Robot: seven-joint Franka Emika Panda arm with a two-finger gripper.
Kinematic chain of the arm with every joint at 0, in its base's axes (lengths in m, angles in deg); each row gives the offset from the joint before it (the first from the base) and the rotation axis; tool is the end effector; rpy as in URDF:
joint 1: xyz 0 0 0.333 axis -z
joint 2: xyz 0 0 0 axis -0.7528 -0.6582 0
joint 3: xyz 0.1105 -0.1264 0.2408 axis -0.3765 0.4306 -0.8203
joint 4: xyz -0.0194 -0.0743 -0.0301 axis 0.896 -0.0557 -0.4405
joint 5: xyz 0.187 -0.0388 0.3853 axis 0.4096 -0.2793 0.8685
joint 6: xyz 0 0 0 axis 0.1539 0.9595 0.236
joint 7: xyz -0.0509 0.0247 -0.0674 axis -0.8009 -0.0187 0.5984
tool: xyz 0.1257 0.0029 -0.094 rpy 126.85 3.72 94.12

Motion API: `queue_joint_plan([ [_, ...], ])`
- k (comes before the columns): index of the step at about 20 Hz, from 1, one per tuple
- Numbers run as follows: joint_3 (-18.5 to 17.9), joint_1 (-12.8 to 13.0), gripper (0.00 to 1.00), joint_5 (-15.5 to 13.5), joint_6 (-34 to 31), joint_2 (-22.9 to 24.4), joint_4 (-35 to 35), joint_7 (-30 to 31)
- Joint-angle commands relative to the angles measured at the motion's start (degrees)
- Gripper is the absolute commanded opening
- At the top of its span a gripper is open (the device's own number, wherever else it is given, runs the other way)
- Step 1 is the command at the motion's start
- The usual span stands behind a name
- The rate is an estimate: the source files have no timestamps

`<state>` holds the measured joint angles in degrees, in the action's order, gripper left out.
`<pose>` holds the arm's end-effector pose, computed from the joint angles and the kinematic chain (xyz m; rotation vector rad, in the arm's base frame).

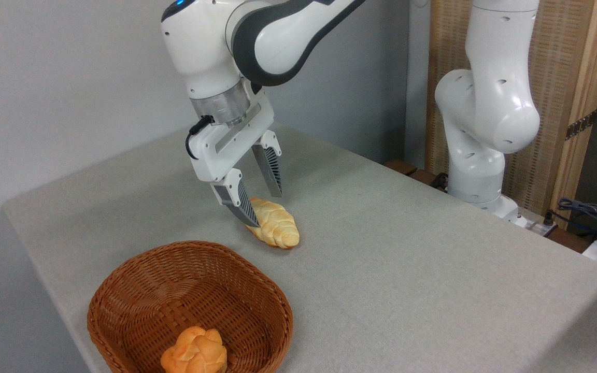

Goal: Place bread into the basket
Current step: 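Lower the open gripper around the golden croissant roll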

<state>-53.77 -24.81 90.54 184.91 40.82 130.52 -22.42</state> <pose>0.4982 -0.1835 0.3589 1.7137 -2.5361 -0.2163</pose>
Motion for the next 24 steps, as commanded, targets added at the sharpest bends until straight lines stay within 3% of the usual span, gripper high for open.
queue_joint_plan([
  [1,-0.5,1.6,1.00,1.0,-0.8,0.0,0.6,-1.4],
  [14,-0.1,4.7,0.99,6.2,2.3,-4.5,0.5,-1.2],
  [16,-0.2,4.7,0.76,6.3,2.5,-4.6,0.5,-0.9],
  [17,-0.2,4.7,0.70,6.3,2.5,-4.7,0.5,-0.9],
  [19,-0.2,4.6,0.42,6.3,2.5,-4.7,0.4,-0.9],
  [22,-0.2,4.5,0.27,6.3,2.5,-4.7,0.4,-0.9],
  [24,-0.2,4.4,0.24,6.3,2.5,-4.7,0.3,-0.9],
])
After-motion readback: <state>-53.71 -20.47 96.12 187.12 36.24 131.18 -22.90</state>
